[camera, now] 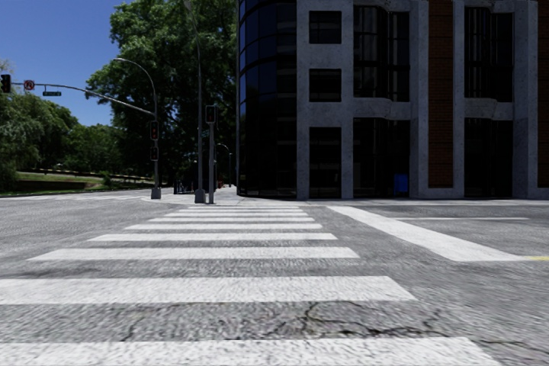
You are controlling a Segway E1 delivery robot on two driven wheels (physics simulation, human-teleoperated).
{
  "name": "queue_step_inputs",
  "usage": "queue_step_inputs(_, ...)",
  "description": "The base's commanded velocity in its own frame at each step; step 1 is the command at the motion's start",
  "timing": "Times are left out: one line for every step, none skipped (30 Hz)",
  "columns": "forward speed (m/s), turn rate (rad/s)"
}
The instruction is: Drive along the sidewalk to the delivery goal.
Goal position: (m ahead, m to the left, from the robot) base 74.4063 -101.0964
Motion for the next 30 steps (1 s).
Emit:
queue_step_inputs(2.00,0.19)
queue_step_inputs(2.00,0.19)
queue_step_inputs(2.00,0.19)
queue_step_inputs(2.00,0.19)
queue_step_inputs(2.00,0.19)
queue_step_inputs(2.00,0.14)
queue_step_inputs(2.00,0.12)
queue_step_inputs(2.00,0.12)
queue_step_inputs(2.00,0.08)
queue_step_inputs(2.00,0.00)
queue_step_inputs(2.00,0.00)
queue_step_inputs(2.00,0.00)
queue_step_inputs(2.00,0.00)
queue_step_inputs(2.00,0.00)
queue_step_inputs(2.00,0.00)
queue_step_inputs(2.00,0.00)
queue_step_inputs(2.00,0.00)
queue_step_inputs(2.00,0.00)
queue_step_inputs(2.00,0.00)
queue_step_inputs(2.00,0.00)
queue_step_inputs(2.00,0.00)
queue_step_inputs(2.00,0.00)
queue_step_inputs(2.00,0.00)
queue_step_inputs(2.00,0.00)
queue_step_inputs(2.00,0.00)
queue_step_inputs(2.00,0.00)
queue_step_inputs(2.00,0.00)
queue_step_inputs(2.00,0.00)
queue_step_inputs(2.00,0.00)
queue_step_inputs(2.00,0.00)
